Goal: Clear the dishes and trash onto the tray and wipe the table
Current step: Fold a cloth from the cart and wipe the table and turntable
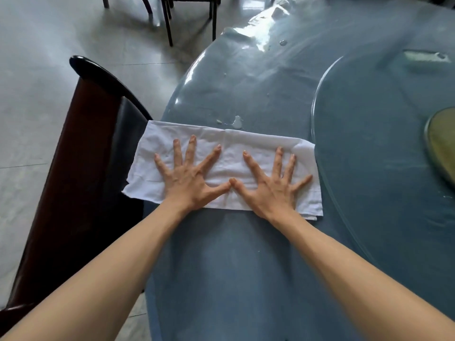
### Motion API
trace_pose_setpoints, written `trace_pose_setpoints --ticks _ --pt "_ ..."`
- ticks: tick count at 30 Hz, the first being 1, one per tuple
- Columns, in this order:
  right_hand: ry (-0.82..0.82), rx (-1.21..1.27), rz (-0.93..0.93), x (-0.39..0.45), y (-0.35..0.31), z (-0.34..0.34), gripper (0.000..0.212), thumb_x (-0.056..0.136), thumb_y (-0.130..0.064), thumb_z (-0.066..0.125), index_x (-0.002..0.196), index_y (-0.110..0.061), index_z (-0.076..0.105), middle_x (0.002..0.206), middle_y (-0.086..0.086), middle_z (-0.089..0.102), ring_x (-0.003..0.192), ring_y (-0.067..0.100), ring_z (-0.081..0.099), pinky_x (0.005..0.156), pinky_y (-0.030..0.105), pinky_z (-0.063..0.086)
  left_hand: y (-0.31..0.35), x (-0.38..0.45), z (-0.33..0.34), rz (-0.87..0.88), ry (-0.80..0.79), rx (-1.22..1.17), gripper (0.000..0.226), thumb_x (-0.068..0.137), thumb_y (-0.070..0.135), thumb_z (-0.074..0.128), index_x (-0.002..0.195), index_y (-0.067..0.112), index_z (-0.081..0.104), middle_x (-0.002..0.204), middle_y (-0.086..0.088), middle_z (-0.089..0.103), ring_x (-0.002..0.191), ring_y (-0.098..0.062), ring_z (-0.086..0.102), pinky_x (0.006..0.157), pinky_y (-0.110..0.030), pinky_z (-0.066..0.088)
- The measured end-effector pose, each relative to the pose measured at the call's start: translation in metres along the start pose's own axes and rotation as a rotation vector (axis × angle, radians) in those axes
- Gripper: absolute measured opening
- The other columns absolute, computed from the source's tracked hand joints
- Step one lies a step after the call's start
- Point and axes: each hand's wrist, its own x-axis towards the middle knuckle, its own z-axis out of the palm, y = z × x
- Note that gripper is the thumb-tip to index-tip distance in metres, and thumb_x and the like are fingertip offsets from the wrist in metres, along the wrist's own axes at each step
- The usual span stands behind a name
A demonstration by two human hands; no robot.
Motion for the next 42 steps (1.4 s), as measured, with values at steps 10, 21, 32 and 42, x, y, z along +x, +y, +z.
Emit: trace_pose_setpoints --ticks 10,21,32,42 --pt "0.061 0.025 0.189 0.070 -0.038 -0.001 0.079 0.064 -0.108 0.008 0.136 -0.083 -0.012 0.172 0.004 -0.020 0.155 0.038 -0.023 0.106 0.081 -0.017 -0.026 0.103 -0.013 0.179 -0.062 -0.036 0.088 0.067 0.099 0.008 0.147 0.065 -0.003 0.168 0.000 -0.015 0.151 -0.036 -0.023 0.105 -0.079 -0.009" --pt "0.098 0.071 0.302 0.116 -0.060 -0.016 0.083 0.069 -0.102 0.029 0.145 -0.076 0.007 0.174 0.002 -0.011 0.158 0.034 -0.015 0.111 0.080 -0.010 -0.031 0.173 -0.011 0.274 -0.060 -0.078 0.074 0.081 0.090 0.014 0.149 0.062 0.003 0.168 -0.001 -0.012 0.151 -0.033 -0.022 0.106 -0.076 -0.012" --pt "0.119 0.096 0.433 0.201 -0.067 -0.025 0.083 0.069 -0.103 0.025 0.145 -0.076 0.005 0.173 0.004 -0.012 0.158 0.035 -0.016 0.110 0.081 -0.013 -0.018 0.284 -0.009 0.388 -0.056 -0.059 0.072 0.081 0.090 0.012 0.148 0.064 0.005 0.169 0.001 -0.006 0.153 -0.034 -0.015 0.108 -0.075 -0.013" --pt "0.123 0.109 0.486 0.247 -0.069 -0.035 0.086 0.067 -0.104 0.023 0.146 -0.076 0.002 0.173 0.006 -0.014 0.157 0.037 -0.018 0.109 0.081 -0.013 -0.012 0.339 -0.015 0.550 -0.046 -0.076 0.077 0.077 0.094 0.015 0.148 0.065 0.003 0.169 -0.007 -0.003 0.153 -0.036 -0.012 0.108 -0.079 -0.006"
